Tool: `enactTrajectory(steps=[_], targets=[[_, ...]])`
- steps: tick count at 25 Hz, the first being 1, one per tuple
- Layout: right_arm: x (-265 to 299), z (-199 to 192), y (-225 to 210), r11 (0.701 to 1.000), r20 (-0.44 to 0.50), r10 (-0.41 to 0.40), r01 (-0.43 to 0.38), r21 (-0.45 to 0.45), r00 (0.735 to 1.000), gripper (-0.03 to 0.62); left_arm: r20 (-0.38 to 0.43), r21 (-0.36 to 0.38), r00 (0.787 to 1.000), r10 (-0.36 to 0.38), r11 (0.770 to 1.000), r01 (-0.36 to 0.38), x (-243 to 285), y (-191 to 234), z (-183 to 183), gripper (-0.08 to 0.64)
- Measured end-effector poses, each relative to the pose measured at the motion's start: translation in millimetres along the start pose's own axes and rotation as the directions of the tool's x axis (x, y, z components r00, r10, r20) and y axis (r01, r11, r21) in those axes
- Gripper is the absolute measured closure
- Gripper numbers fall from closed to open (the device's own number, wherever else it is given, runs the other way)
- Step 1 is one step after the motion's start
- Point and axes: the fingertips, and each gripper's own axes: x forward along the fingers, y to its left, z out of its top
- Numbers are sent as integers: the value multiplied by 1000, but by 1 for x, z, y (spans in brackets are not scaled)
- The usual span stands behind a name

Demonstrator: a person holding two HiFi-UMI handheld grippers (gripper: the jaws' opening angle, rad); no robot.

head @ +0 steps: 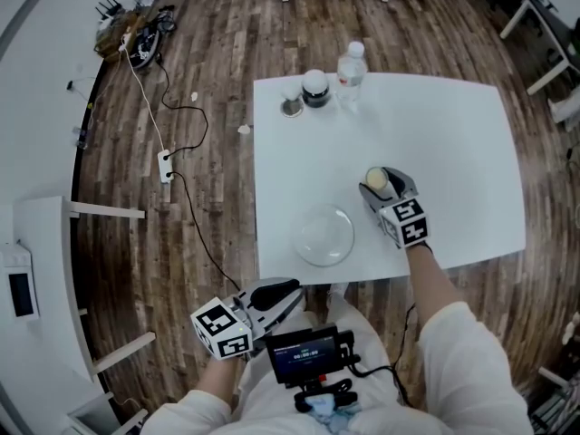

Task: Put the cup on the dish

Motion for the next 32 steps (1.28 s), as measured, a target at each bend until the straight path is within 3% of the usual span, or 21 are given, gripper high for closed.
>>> enactTrajectory(steps=[32], targets=[[-8, -3, 24, 998, -39, 34, -35, -46, 999, 310, 18, 5, 1000, 2, 1000, -2, -9, -3, 0, 520]])
